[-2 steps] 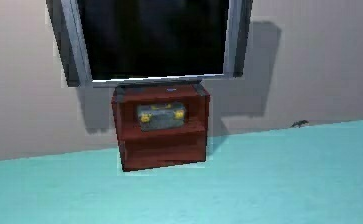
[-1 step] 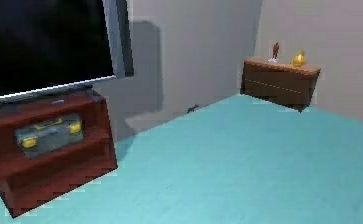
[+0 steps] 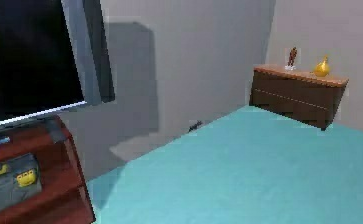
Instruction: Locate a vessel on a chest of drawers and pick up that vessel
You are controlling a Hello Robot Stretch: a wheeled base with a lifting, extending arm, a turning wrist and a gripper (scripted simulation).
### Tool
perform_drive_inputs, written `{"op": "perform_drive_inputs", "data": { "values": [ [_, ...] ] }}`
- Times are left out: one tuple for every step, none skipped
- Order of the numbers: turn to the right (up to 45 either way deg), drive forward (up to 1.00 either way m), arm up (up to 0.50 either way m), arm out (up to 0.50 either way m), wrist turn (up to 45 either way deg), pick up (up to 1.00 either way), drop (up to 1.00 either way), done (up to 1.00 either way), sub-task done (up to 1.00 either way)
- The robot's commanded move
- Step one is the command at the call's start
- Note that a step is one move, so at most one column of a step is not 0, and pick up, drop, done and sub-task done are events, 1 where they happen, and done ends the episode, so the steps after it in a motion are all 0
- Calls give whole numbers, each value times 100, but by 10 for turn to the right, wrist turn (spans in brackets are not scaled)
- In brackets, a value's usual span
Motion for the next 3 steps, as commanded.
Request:
{"op": "perform_drive_inputs", "data": {
  "values": [
    [450,0,0,0,0,0,0,0,0],
    [30,0,0,0,0,0,0,0,0],
    [0,65,0,0,0,0,0,0,0]
  ]
}}
